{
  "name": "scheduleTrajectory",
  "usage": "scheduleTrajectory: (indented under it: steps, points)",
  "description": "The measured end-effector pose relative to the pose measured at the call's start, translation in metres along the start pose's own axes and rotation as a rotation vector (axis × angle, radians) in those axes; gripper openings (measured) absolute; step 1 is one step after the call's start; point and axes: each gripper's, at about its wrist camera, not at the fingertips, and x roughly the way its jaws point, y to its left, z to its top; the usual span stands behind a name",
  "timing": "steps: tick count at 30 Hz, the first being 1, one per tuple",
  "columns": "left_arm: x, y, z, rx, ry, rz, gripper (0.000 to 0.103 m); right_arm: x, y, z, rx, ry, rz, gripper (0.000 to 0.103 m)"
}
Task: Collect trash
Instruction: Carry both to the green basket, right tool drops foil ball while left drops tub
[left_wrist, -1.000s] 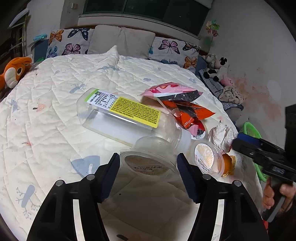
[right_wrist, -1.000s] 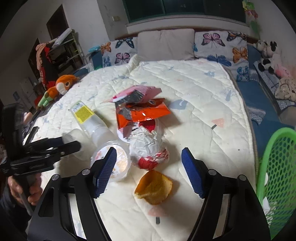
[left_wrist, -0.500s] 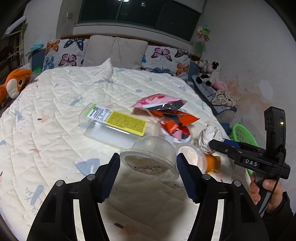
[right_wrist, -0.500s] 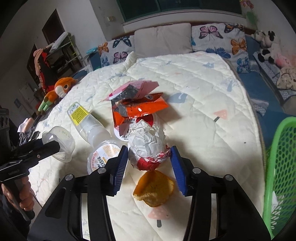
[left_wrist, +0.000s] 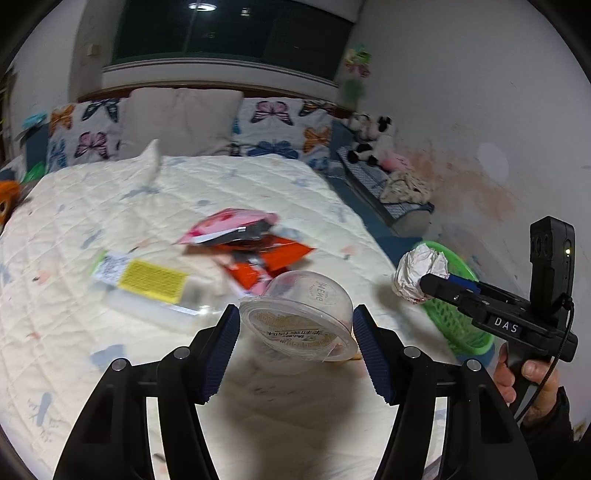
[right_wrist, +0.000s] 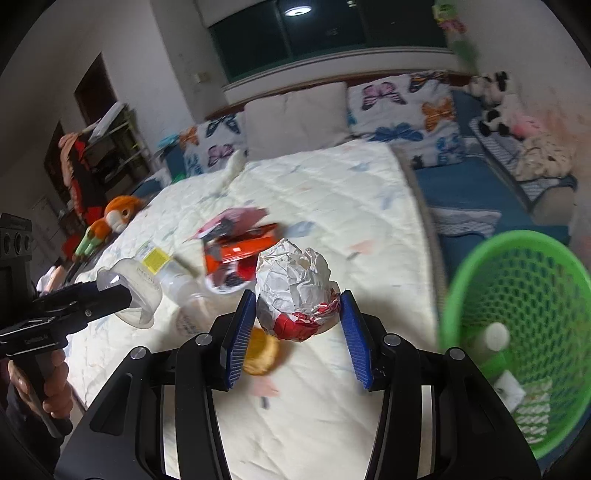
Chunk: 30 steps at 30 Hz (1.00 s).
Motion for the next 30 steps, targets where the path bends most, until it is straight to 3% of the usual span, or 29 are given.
scheduleTrajectory:
  steps: [15,21,23,30]
  points:
    - [0.061,-0.113,0.025,0.152,0.072,-0.130,0.061,-0.061,-0.124,-0.036,0.156,-0.019,-0.275,0.050]
    - [0.084,-0.147,0.030,0.197,0.105,-0.147,0.061,-0.070,-0.158,-0.052,0.218,-0.008,-0.312,0.053]
    - [0.092,-0.158,0.032,0.213,0.113,-0.150,0.061,-0.074,-0.165,-0.056,0.235,-0.014,-0.320,0.063]
    - [0.113,-0.192,0.034,0.261,0.142,-0.163,0.061,-0.087,-0.174,-0.064,0.249,-0.034,-0.344,0.067]
